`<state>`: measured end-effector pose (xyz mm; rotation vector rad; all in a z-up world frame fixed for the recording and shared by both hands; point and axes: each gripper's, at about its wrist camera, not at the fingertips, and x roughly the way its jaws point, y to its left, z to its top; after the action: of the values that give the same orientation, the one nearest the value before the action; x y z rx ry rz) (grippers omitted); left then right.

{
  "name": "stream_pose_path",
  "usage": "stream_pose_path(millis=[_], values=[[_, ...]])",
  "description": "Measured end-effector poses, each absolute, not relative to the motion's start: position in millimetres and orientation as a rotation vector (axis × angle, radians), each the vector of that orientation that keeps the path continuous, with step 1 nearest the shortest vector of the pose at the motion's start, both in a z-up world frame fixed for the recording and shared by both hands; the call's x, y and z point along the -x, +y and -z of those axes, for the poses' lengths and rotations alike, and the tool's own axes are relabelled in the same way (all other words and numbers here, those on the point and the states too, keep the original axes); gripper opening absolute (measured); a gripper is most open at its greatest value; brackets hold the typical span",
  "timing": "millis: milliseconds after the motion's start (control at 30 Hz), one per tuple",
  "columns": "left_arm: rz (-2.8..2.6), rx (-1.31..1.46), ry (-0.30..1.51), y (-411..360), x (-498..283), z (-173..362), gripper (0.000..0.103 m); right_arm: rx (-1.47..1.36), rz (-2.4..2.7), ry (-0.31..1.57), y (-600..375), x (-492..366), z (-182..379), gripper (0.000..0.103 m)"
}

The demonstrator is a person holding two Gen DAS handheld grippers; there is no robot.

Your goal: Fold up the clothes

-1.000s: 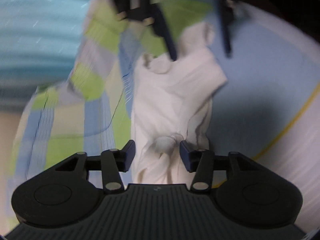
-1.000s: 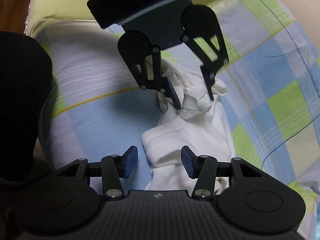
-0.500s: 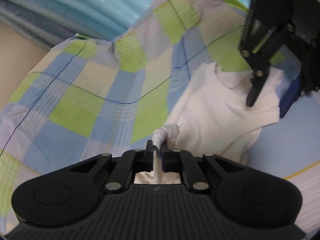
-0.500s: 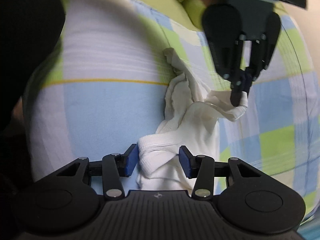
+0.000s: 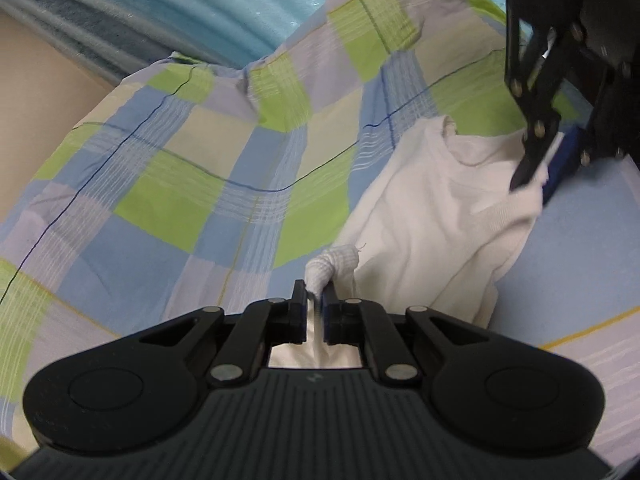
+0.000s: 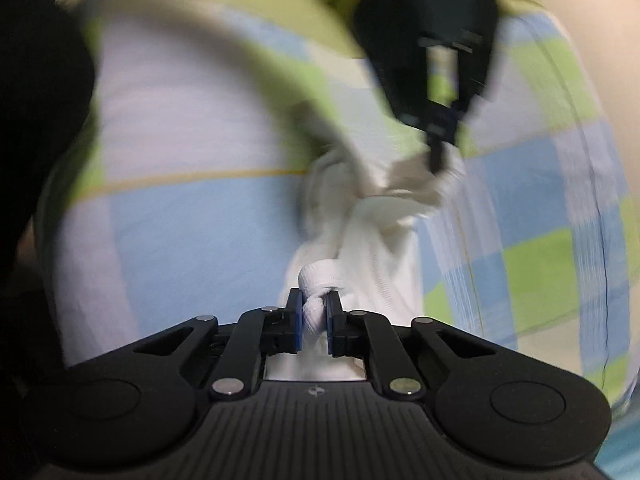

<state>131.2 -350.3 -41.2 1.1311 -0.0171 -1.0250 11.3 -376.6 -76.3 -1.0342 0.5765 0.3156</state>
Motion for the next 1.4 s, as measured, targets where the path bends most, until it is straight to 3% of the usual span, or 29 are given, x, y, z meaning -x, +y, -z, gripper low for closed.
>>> stream_pose_path(millis=[333,633,900,1100,1400], values=[[0.836,-0.957,-0.099,-320,-109,-54,0.005,0.962,-0.019,0.37,-401,29,-43,0.005],[0.714,-0.759,-0.28,-284,-19,-181,0.005,0.936,0.166,0.119,-387,117,-158,0.005],[0.639,-0.631,-0.36,-258,35,-257,0.005,0.929,0.264,-0.045,-384,172,-230,0.005],[0.64,-0.635,-0.276,-291,-8,-249,0.005,0.919,0.271,0.013,-411,124,-236,0.005],[0.655,-0.644,0.001,-383,-170,-125,0.005,0.912,0.212,0.27,-501,-61,-148,0.005]])
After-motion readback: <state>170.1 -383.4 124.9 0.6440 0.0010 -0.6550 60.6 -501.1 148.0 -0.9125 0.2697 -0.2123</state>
